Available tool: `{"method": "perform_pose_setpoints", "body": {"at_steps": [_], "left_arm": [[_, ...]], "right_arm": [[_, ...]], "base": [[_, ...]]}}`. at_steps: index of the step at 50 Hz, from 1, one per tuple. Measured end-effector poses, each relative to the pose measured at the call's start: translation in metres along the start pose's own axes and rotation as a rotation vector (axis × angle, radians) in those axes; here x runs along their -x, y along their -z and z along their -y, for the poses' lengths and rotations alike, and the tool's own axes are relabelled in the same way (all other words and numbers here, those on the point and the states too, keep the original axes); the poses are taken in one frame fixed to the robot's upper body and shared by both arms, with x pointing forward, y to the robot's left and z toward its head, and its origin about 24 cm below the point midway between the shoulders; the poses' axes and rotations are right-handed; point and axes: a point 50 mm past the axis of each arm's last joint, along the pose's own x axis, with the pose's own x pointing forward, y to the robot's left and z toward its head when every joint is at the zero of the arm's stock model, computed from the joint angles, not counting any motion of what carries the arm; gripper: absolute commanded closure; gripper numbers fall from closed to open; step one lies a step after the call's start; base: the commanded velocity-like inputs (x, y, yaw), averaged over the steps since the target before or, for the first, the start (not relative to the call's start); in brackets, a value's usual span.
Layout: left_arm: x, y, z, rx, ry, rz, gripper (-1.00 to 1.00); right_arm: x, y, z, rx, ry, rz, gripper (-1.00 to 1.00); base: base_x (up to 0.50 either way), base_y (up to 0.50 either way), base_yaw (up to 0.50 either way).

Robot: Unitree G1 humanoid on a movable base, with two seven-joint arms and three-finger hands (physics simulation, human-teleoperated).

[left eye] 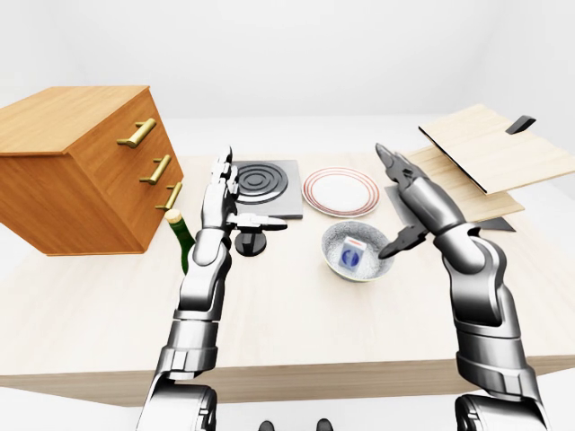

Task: Pick up the cream cheese and put it in the bowl.

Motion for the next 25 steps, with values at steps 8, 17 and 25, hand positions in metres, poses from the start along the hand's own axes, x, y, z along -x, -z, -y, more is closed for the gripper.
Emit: {"method": "perform_pose_setpoints", "body": {"at_steps": [8, 17, 25], "left_arm": [[0.0, 0.001, 0.0, 0.001, -0.001, -0.005, -1.0], [0.0, 0.002, 0.0, 0.001, -0.001, -0.009, -1.0], [0.003, -0.003, 0.003, 0.003, 0.007, 0.016, -1.0]], "right_arm": [[0.004, -0.014, 0.018, 0.009, 0.057, 0.035, -1.0], [0.015, -0.048, 0.064, 0.04, 0.222, 0.151, -1.0], [0.026, -0.073, 0.08, 0.043, 0.326, 0.282, -1.0]], "base": [[0.0, 0.0, 0.0], [0.0, 0.0, 0.0], [0.0, 0.0, 0.0]]}}
